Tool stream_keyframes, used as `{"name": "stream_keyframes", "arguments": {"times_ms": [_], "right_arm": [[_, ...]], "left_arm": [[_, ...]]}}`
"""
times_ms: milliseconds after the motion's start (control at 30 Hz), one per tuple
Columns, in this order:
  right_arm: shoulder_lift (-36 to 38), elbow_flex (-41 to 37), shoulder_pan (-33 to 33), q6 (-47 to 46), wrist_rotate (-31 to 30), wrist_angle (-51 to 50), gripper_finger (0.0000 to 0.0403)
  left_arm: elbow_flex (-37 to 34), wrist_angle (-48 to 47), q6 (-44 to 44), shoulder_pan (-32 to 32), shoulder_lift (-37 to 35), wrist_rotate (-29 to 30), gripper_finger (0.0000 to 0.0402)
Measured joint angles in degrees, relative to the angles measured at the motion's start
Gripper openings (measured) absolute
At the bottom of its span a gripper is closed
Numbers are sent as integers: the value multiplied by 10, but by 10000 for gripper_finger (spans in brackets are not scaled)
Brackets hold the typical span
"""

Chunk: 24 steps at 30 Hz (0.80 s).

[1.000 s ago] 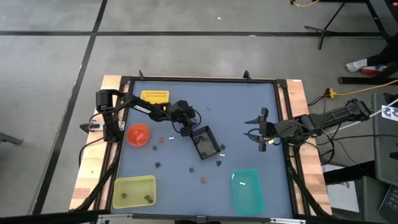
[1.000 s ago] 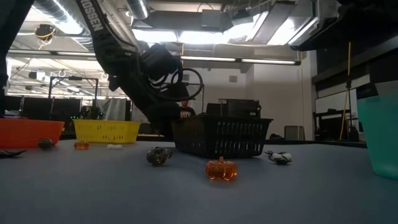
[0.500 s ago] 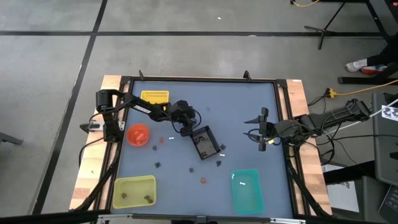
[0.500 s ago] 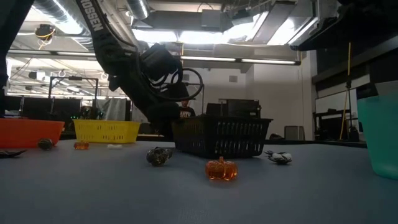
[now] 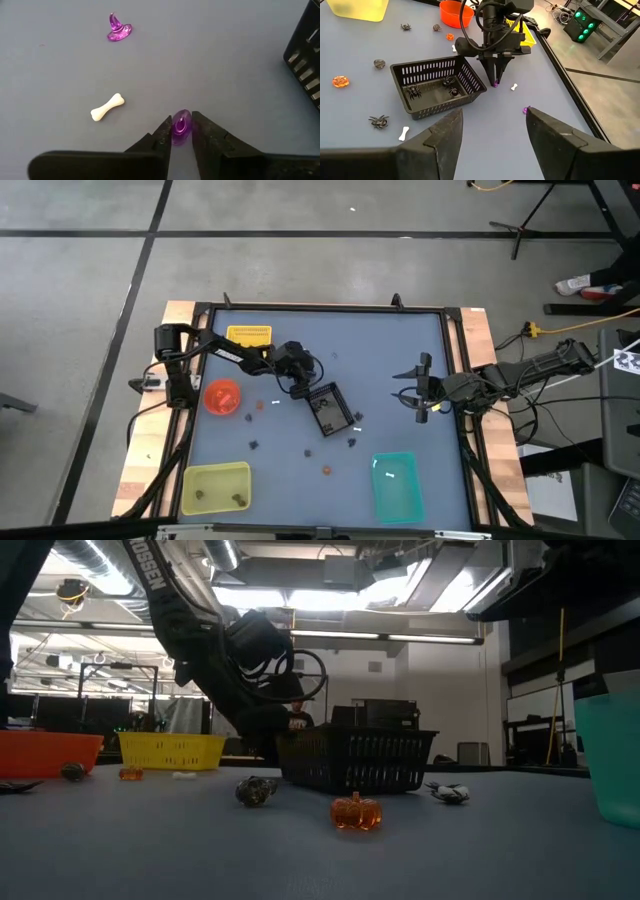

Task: Sort Halloween decoration
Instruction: Put the violet witch hat toy into the top yellow bin

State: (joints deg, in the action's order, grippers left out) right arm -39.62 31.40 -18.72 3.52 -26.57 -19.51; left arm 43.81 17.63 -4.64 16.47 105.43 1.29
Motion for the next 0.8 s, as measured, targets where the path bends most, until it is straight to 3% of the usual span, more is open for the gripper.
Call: {"name": "stream_keyframes", "arguments": {"times_ms": [500, 800], "right_arm": [[0, 0, 0, 0, 0, 0, 215], [0, 0, 0, 0, 0, 0, 215]], "left_arm": [[0, 1, 0, 0, -1, 1, 7], [0, 1, 0, 0, -1, 7, 3]]}}
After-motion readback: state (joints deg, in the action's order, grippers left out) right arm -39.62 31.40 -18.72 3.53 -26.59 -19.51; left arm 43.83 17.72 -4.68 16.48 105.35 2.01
